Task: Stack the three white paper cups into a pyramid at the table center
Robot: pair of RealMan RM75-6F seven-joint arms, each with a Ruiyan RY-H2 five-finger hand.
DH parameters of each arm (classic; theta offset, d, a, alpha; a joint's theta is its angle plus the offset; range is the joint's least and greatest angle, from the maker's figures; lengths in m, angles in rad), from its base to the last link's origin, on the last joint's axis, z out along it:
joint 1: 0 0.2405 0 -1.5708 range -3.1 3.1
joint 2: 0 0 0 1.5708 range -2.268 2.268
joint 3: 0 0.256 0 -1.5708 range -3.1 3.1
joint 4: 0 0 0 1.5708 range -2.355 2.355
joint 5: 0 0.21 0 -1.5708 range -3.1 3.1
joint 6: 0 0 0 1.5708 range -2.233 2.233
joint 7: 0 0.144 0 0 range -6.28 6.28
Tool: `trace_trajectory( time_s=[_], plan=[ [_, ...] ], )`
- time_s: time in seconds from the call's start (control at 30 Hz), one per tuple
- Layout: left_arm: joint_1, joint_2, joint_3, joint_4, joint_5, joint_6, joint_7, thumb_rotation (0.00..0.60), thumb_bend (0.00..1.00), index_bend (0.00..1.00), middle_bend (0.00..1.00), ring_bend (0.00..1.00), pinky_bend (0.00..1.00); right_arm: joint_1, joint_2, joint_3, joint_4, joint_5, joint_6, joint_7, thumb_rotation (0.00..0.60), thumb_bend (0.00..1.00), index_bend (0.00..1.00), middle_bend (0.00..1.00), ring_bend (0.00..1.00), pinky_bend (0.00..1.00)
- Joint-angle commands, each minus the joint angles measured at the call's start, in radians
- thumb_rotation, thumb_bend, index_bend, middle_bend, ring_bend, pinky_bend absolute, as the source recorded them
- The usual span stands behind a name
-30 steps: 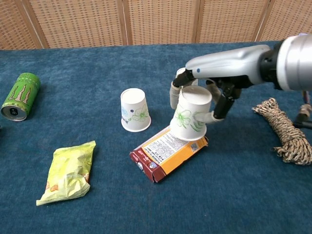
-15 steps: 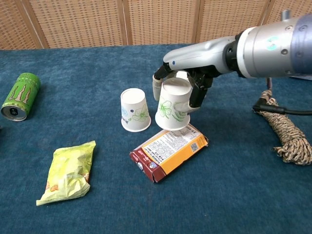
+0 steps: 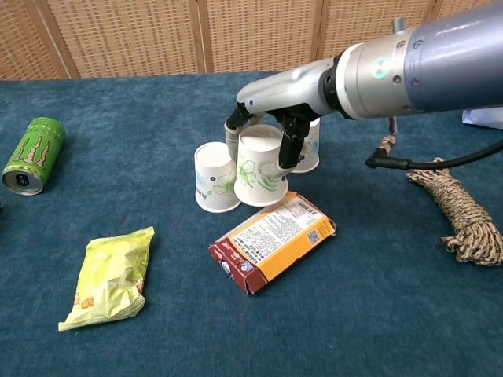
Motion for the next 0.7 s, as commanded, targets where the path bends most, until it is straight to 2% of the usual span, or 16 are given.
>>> trace_trajectory(
  time_s=[0.03, 0.7],
  plan=[
    [0.003, 0.001, 0.000, 0.000, -0.002, 0.002, -0.001, 0.600, 0.44, 0.02, 0.00, 0.00, 0.02, 0.013, -0.006, -0.003, 0.017, 0.005, -0.014, 0.014, 0.600, 0.48, 0.32, 0.19, 0.18, 0.58],
    [0.023, 0.010, -0.001, -0.009, -0.016, 0.015, 0.000, 0.600, 0.44, 0.02, 0.00, 0.00, 0.02, 0.104, -0.061, -0.023, 0.137, -0.003, -0.092, 0.086, 0.600, 0.48, 0.32, 0.18, 0.18, 0.58]
  ],
)
